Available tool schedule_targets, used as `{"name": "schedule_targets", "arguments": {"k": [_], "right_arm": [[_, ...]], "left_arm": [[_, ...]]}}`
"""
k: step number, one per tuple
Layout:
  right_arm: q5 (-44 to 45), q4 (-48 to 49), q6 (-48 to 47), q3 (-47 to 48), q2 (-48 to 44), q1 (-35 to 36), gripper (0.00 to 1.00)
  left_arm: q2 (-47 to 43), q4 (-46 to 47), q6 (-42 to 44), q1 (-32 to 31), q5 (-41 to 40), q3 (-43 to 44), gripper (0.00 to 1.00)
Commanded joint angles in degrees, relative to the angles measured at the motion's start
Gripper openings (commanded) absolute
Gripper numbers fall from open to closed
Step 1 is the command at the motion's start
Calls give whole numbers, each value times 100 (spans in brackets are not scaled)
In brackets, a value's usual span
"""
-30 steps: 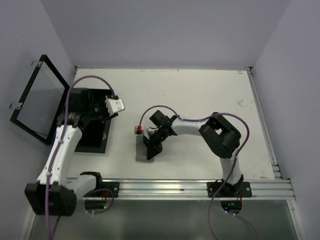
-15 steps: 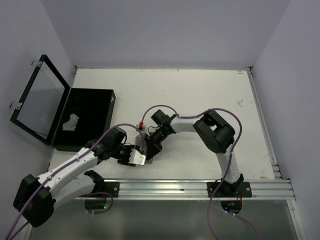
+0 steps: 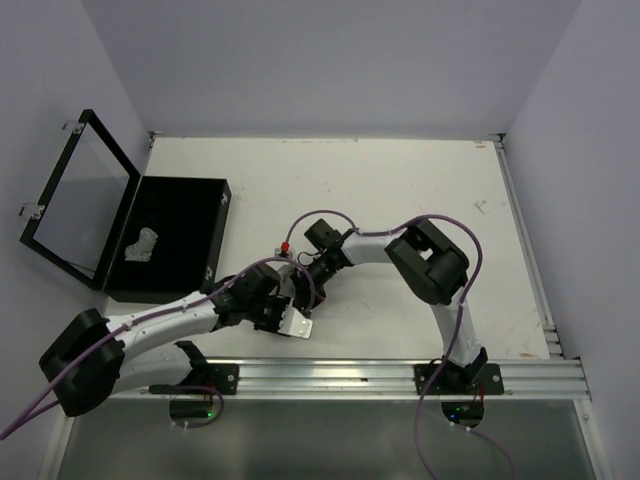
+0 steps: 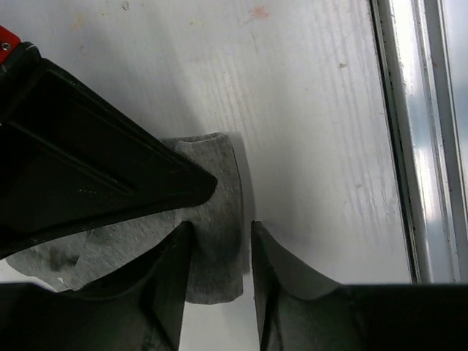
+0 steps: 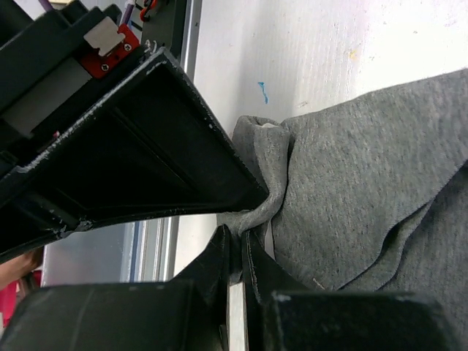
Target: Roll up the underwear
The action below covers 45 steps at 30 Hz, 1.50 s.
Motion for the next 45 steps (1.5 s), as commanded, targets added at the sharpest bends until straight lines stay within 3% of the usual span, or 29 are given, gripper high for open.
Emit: {"name": "schedule_targets", "arguments": {"k": [1,5,7,11,13,14,16,20,28,33,34,38,39,45], "right_arm": [[1657,-345,-315,-315,565,-51,0],[1762,-406,-323,-140,573,-166,1],[1824,-642,-367,237,582,-305,12],[1877,-1073,-253,1177,442,-850,41],[1868,-1293,-253,1705,205,-1270,47],[1868,-1311,-244,1811,91,-1421,56],[1860,-1373,-244,2005,-268,-1816,59],[1991,-1873,-647,2146,-893,-2327,59],[2237,-2050,-1517,654,-3106,-2829,54],[2265,-2251,-2071,-296,-4662,-2829,41],[2107,-2704,-2420,-315,-4734,-2759,39],[2771,-2447,-2415,-692,-4867,-1830,38],[3304,-2332,-2354,-815,-4823,-1200,39],[4188,-1015,-1967,-1166,-4024,315,41]], "left_arm": [[257,396,-200,-173,-411,-128,33],[843,178,-279,-270,-578,-14,16],[1135,11,-366,-296,-569,196,8],[1907,-437,-411,-288,-482,671,5],[2119,-631,-455,-270,-359,830,3],[2294,-641,-551,-244,-332,900,2],[2436,-728,-569,-156,-245,1031,0],[3102,-1281,-385,221,220,1523,1],[4800,-2696,-376,1039,810,3455,0],[5705,-3128,-279,1416,890,4248,0],[5802,-3206,-244,1470,855,4449,0],[6399,-3409,-60,1681,767,4978,4],[6453,-3453,-25,1699,793,5057,7],[6559,-3444,64,1830,811,5356,8]]}}
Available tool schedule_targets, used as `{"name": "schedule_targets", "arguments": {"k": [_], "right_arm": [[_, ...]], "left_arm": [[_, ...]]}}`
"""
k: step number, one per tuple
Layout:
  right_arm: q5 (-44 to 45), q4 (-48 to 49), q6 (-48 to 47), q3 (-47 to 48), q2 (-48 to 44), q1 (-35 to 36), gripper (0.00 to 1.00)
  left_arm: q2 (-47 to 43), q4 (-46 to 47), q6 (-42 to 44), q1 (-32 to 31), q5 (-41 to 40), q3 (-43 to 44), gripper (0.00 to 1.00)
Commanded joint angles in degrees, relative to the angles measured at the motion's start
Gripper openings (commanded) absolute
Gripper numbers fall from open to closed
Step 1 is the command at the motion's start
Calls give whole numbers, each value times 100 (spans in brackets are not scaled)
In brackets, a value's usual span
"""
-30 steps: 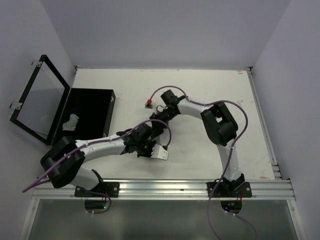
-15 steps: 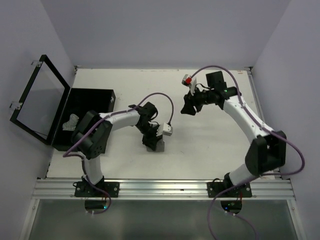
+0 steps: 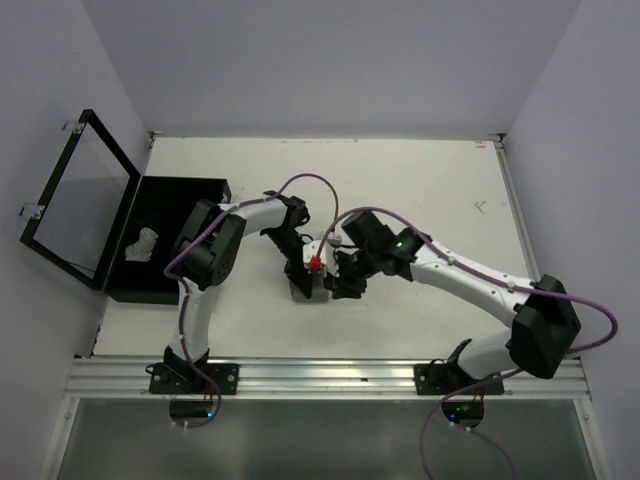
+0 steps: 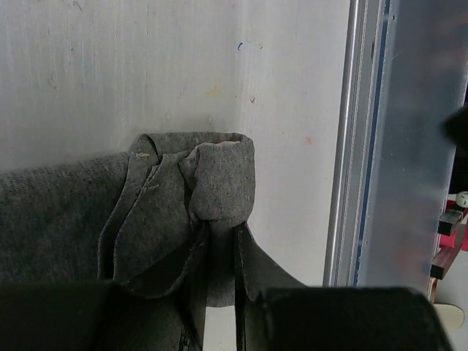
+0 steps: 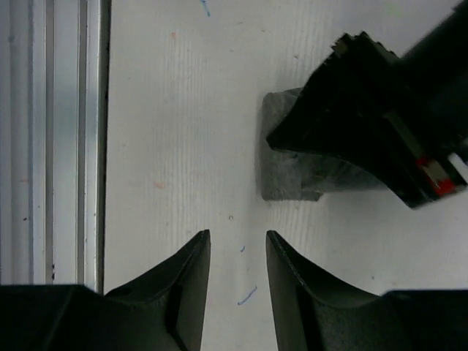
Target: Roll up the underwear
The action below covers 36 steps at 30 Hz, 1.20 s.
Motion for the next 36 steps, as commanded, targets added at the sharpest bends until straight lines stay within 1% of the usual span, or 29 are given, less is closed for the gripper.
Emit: {"name": "schedule_targets", "arguments": {"k": [1,3,4,7,10,16,21,22,24,25,28,31,36], "right_arm": [[977,1291,127,-262,396,490,40],[1067,1777,119,-525,730,622,41],[1102,2197,110,-596,827,675,41],[1181,2630,-4,-702,1205,771,42],[1251,2999,-162,-834,1372,816,43],[1234,3369,-277,-913,1619,842,44],[1251,3055,-417,-738,1557,895,44],[1269,2792,-522,-703,1479,904,44],[1295,2562,-663,-676,1356,904,44],[1295,2231,-864,-659,1329,904,45],[1295,1869,-1119,-702,1136,904,45],[1190,1771,-1130,-650,1100,895,47],[1190,1840,-1138,-237,1424,948,49]], "left_arm": [[657,639,625,115,-2046,-160,8],[675,682,599,141,-2125,-168,8],[675,682,616,141,-2134,-151,9],[684,700,617,176,-2160,-168,11],[667,735,608,194,-2152,-186,12],[675,814,581,211,-2125,-212,13],[658,805,625,238,-2134,-256,14],[658,814,643,247,-2143,-265,14],[640,805,652,273,-2152,-291,14],[640,814,660,282,-2152,-318,14],[631,849,661,308,-2143,-370,14],[631,876,669,326,-2125,-388,16],[675,841,669,317,-2090,-318,16]]}}
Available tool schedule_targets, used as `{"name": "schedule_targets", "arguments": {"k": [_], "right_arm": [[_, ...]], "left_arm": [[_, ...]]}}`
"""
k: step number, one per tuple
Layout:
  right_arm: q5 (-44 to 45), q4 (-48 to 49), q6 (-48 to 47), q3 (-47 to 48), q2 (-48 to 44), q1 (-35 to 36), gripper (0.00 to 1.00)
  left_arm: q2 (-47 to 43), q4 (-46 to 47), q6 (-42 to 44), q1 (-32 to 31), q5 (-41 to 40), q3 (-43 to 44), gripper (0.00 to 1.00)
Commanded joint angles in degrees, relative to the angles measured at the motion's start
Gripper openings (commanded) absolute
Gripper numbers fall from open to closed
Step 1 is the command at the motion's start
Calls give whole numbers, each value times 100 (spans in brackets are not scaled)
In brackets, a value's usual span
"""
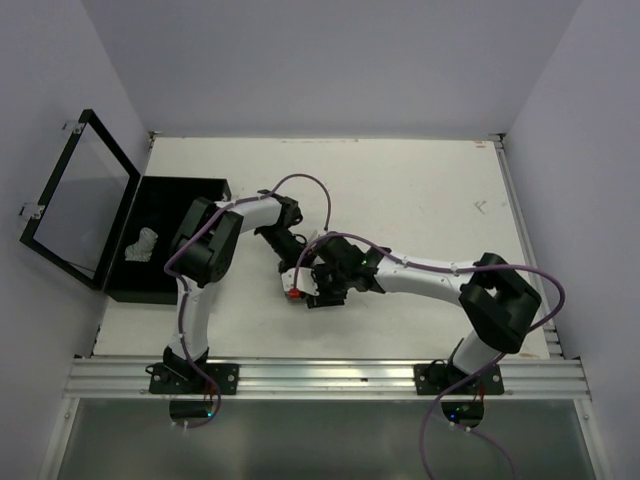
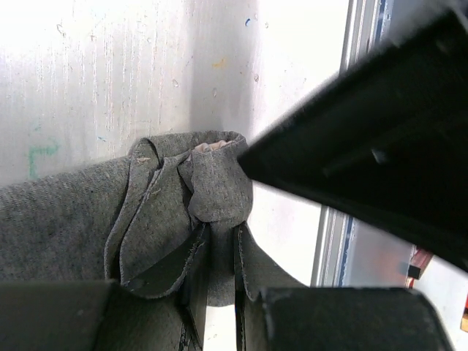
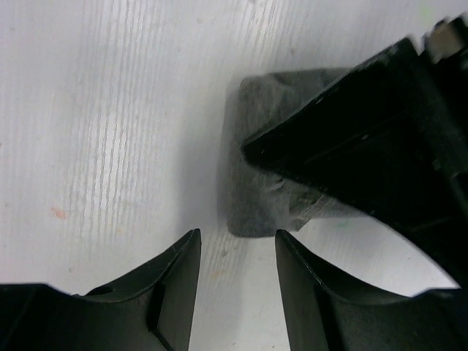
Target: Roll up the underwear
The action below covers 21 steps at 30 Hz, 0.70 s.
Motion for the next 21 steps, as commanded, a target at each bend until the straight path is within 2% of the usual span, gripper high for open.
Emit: {"name": "schedule_targets", "arguments": {"k": [1,9,16,17,18,21], "right_arm": [[3,-19,-170,482,90,47,50],[-269,33,-188,598,441,161,50],[-384,1006,-109,-70,652,170,45],[-384,1096,-91,-158,705,162,42],[-384,1297,-56,-211,714,170,32],[-366,1500,-91,-396,705,170,10]], "left_arm": [[566,1114,661,81,-2119,-294,16],[575,1122,678,90,-2075,-285,18],[539,1096,687,134,-2039,-285,19],[522,1096,687,134,-2031,-285,19],[522,1096,687,142,-2031,-303,19],[469,1096,669,169,-1996,-294,20]]}}
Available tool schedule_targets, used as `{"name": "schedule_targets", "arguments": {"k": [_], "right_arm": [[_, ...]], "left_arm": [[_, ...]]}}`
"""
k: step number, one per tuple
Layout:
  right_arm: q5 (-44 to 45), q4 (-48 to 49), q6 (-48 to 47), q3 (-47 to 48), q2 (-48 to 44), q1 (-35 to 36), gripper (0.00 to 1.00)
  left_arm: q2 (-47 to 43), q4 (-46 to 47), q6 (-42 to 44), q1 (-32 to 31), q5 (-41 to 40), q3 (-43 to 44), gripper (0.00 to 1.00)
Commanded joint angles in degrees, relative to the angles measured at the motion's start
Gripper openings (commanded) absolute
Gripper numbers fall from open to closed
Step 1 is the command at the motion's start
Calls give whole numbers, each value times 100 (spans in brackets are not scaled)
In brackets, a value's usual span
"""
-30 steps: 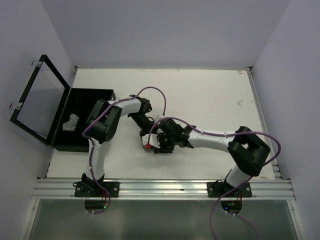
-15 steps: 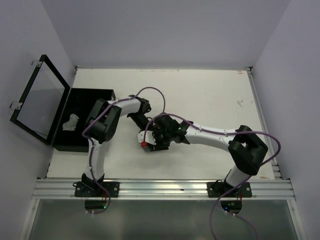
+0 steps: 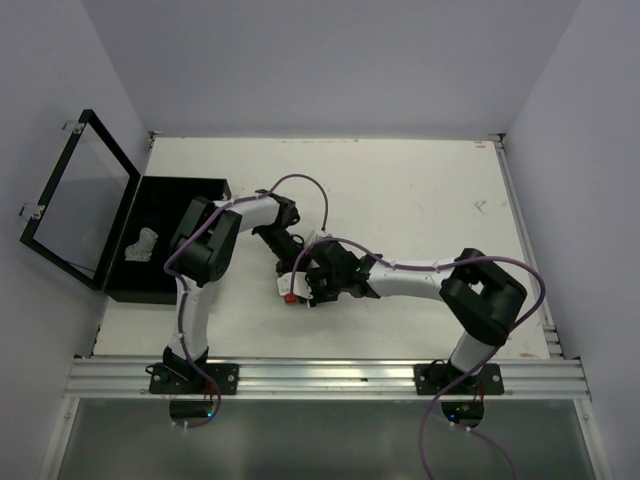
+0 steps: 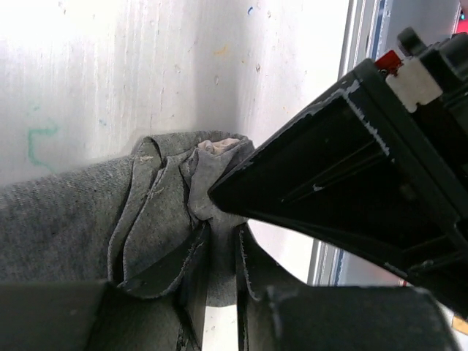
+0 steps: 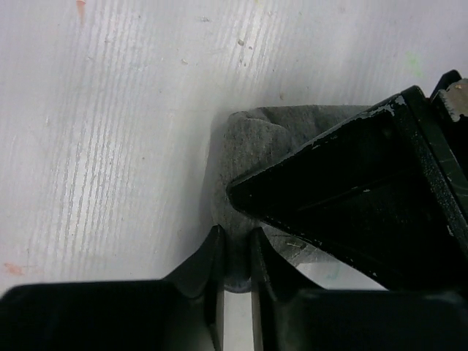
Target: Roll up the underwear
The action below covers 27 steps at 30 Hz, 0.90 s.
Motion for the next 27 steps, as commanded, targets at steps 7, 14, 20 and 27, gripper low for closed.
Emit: {"name": "schedule_targets", "arguments": {"k": [7,14,20,27], "right_arm": [[-463,-178,-68,-221,460,61,0],[-806,-609,117,-98,574,0,0],[-964,-995,503,366,986,-79,0],[-1421,-1672,943,1027,1575,-255,0]], "left_arm": [[-368,936,518,274,-1686,9,39],[-1608,-74,728,836,-1870,1412,51],[-2776,-7,659,1802,-1494,2346,74],[-5677,3826,-1504,2331,-2582,372,100]]}}
